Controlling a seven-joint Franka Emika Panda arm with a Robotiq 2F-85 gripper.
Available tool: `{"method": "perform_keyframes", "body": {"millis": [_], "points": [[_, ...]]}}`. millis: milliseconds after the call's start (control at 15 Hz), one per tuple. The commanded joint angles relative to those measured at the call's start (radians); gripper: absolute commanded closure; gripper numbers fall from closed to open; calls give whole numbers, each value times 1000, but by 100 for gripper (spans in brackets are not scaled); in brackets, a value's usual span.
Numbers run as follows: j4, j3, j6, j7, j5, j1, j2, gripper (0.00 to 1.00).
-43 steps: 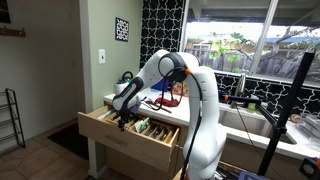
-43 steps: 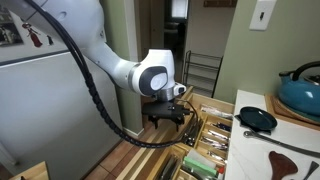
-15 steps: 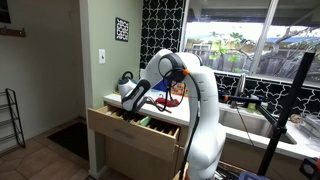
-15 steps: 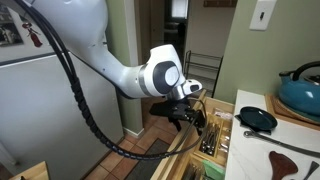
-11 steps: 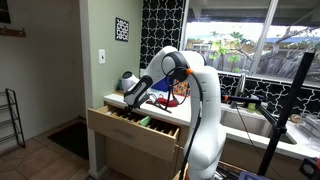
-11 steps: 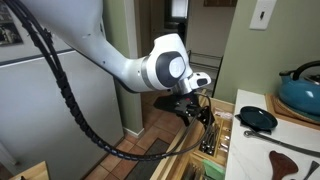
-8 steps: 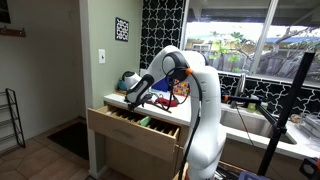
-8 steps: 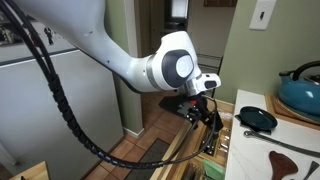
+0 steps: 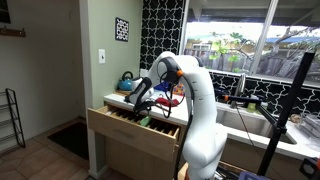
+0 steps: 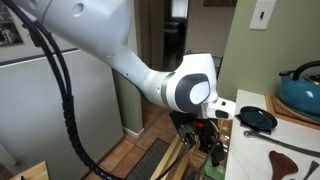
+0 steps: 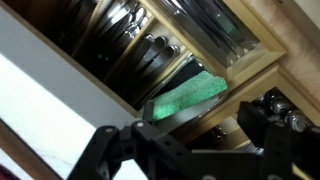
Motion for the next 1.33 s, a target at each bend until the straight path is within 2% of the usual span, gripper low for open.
{"method": "perform_keyframes", "body": {"millis": [0, 67, 533, 600, 1133, 1267], "points": [[54, -4, -8, 39, 116, -13, 72, 41], [61, -9, 3, 49, 127, -10, 85, 41], [101, -29, 44, 51, 160, -4, 137, 96], [104, -33, 52, 53, 158, -3, 142, 99], [129, -42, 7, 51, 154, 2, 172, 100], [136, -52, -37, 63, 144, 9, 181, 100]]}}
